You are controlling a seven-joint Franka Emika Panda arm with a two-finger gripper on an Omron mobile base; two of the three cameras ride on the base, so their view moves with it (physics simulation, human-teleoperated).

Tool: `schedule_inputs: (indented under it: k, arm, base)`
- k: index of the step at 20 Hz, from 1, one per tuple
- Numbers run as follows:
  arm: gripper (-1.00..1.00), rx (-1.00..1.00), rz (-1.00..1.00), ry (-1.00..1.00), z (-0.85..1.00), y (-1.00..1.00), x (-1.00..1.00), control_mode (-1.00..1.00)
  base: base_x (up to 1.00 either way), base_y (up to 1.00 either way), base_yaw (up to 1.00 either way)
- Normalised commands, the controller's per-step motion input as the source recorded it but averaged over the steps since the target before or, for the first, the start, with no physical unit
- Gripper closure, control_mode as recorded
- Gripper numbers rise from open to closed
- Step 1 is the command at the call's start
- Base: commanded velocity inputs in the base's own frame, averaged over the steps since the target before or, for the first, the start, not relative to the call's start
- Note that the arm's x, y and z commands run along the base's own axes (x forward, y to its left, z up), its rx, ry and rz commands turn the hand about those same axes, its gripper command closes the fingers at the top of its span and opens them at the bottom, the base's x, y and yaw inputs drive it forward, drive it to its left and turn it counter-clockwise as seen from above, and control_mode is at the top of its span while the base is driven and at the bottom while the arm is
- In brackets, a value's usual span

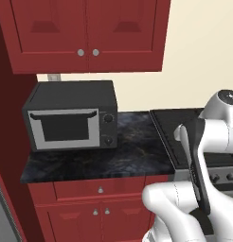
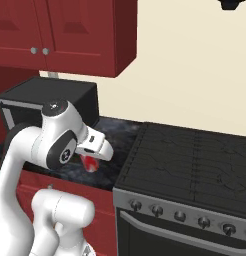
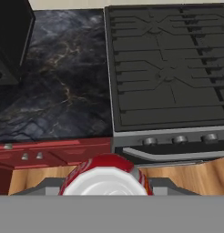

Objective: Four empty soda cans are scattered around the kitchen. Gather all the cans and cluster them next to the stove for recycling.

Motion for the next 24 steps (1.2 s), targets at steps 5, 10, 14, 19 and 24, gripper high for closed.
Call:
schedule_inputs:
  k: [5, 10, 14, 19, 24]
  arm:
    - [1.0, -0.01, 0.0, 0.06, 0.0, 0.14, 0.3, -1.0]
    - [1.0, 0.0, 0.0, 0.02, 0.0, 0.05, 0.51, -1.0]
    - [1.0, 0.0, 0.0, 0.0, 0.0, 0.0, 0.57, -1.0]
    - [1.0, 0.0, 0.02, -0.04, 0.0, 0.0, 0.5, -1.0]
    - [1.0, 0.0, 0.1, -0.02, 0.0, 0.0, 0.39, -1.0]
  base:
    - [0.04, 0.04, 0.0]
    - [0.0, 0.0, 0.0]
    - [0.0, 0.0, 0.0]
    - [0.0, 0.0, 0.0]
    - [0.0, 0.0, 0.0]
